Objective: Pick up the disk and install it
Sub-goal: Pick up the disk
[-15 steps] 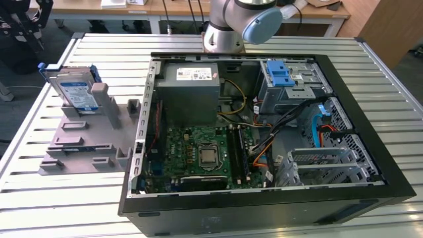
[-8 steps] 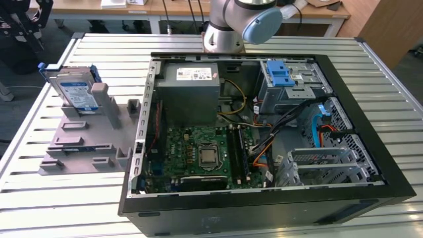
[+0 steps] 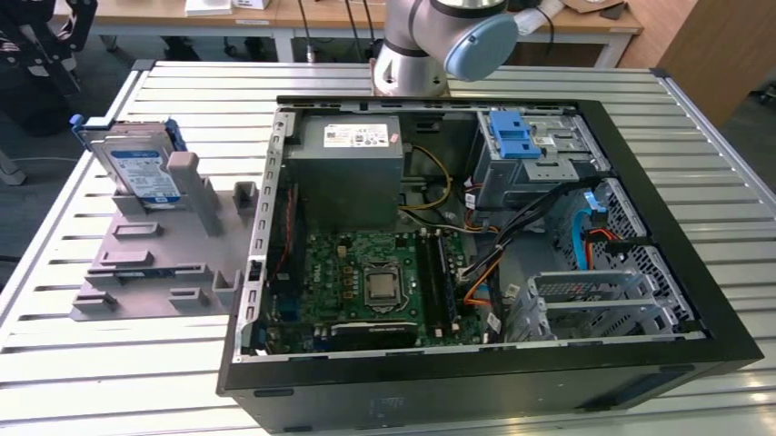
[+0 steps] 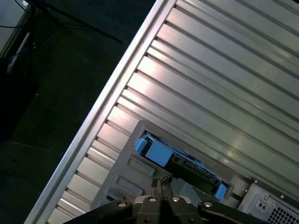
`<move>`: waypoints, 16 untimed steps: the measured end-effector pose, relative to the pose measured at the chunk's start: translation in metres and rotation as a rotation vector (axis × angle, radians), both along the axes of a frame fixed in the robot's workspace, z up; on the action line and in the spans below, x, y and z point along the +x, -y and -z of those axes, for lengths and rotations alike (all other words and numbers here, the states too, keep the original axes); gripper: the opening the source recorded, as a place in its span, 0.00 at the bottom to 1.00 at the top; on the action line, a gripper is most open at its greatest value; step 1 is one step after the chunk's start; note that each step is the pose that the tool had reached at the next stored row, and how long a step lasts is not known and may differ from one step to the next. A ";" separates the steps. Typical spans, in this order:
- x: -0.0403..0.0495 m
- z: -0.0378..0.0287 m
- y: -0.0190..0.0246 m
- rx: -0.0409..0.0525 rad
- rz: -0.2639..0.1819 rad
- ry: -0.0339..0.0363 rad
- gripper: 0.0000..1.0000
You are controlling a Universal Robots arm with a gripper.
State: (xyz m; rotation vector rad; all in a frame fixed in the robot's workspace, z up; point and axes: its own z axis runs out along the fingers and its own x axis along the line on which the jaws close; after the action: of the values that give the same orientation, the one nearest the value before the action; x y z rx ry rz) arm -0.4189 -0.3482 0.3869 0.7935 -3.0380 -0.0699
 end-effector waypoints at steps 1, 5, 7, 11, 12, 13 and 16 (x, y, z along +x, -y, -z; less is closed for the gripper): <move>0.0000 0.0000 0.0000 -0.0001 -0.015 0.0000 0.11; 0.0000 0.0001 0.0000 -0.0001 -0.075 0.0001 0.11; 0.0001 0.0001 0.0000 -0.0001 -0.096 0.0001 0.11; 0.0000 0.0001 0.0000 -0.0001 -0.143 0.0001 0.11; 0.0000 0.0001 0.0000 -0.0001 -0.152 0.0001 0.11; 0.0000 0.0001 0.0000 -0.0001 -0.162 0.0002 0.11; 0.0000 0.0001 0.0000 -0.0001 -0.194 0.0001 0.11</move>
State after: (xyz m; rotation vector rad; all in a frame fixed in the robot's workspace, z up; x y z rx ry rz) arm -0.4189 -0.3482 0.3868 1.0831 -2.9427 -0.0691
